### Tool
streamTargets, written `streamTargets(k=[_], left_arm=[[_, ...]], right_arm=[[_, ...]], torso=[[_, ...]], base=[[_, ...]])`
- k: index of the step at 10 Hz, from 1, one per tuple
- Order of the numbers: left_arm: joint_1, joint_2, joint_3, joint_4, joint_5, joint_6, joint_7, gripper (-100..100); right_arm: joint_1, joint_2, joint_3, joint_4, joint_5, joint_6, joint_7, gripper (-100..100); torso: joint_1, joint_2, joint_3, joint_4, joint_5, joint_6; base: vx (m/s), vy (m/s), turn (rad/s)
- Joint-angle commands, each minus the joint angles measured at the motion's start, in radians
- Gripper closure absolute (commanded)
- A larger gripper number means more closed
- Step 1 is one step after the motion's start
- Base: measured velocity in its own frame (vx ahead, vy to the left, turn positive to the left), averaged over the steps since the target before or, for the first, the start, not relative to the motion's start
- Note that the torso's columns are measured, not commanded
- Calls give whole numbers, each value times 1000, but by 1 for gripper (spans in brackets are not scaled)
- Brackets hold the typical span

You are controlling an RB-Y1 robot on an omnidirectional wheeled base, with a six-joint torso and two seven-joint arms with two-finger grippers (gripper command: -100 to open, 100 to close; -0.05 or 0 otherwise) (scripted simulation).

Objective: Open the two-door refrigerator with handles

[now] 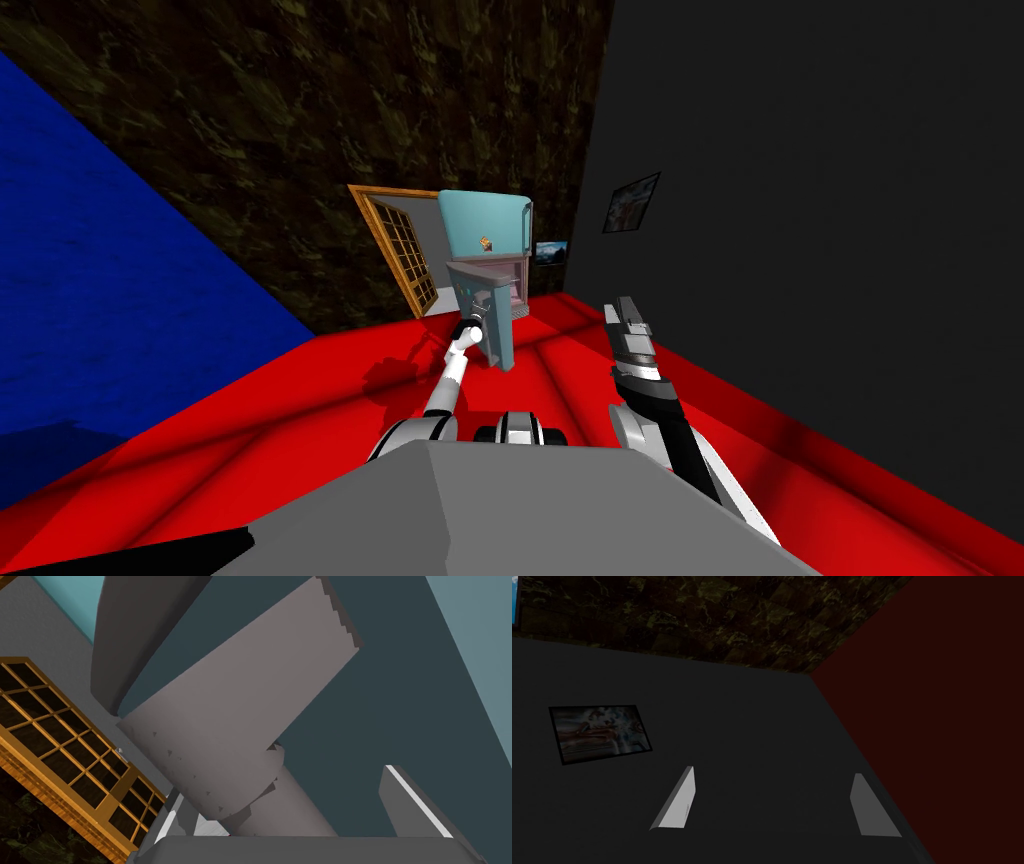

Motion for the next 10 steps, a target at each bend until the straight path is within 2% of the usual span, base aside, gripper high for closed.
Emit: streamTargets(k=[1, 3, 4, 5, 10], left_arm=[[-29, 7, 17, -17, 2, 52, -2, -100], [-50, 13, 29, -29, 4, 90, -3, -100], [-40, 10, 21, -24, 4, 74, -2, -100], [-40, 11, 22, -25, 4, 78, -2, 0], [-40, 11, 22, -25, 4, 78, -2, 0]], right_arm=[[0, 0, 0, 0, 0, 0, 0, 0], [0, 0, 0, 0, 0, 0, 0, 0], [0, 0, 0, 0, 0, 0, 0, 0], [0, 0, 0, 0, 0, 0, 0, 0], [0, 0, 0, 0, 0, 0, 0, 0]], torso=[[3, 1, 1, 0, 1, -1], [5, 1, 1, 0, 1, -3], [4, 1, 0, 1, 1, -2], [3, 0, 0, 0, 1, -1], [2, -1, -1, -1, 1, -1]], base=[[-16, -49, 65], [-17, -36, 53], [-5, -15, 13], [0, 0, 0], [0, 0, 0]])
